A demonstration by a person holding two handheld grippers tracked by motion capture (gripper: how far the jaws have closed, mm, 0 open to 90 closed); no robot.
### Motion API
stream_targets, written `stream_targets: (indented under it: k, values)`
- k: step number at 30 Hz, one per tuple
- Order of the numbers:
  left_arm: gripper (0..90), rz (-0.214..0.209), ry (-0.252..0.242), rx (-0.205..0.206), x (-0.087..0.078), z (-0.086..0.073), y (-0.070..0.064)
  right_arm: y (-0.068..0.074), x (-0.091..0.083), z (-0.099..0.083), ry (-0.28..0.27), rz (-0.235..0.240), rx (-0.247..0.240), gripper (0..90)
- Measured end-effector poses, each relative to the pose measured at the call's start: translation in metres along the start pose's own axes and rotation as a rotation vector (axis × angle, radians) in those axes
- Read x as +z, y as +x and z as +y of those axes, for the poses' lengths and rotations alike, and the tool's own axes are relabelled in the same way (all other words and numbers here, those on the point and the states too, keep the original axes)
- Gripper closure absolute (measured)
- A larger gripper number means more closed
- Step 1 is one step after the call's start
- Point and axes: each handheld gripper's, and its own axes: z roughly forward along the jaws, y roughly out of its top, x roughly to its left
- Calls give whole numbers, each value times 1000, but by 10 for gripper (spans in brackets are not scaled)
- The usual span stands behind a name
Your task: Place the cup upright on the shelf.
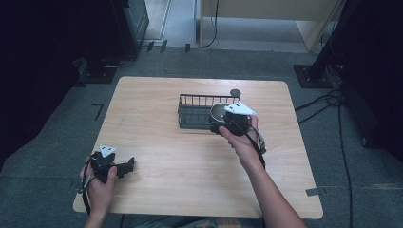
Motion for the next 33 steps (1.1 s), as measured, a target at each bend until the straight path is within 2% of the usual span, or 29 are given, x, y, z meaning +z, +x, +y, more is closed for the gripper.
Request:
stream_targets:
  k: [9,14,22,33]
  values:
    - [0,0,0,0,0,0,0,-3,5,7,-68,-23,5,174]
    - [0,0,0,-1,0,0,0,-7,8,11,-139,-41,-2,174]
    - [0,1,0,0,0,0,0,-13,18,17,-176,-86,-18,174]
    - [0,0,0,-1,0,0,0,-24,33,22,-161,-140,-11,174]
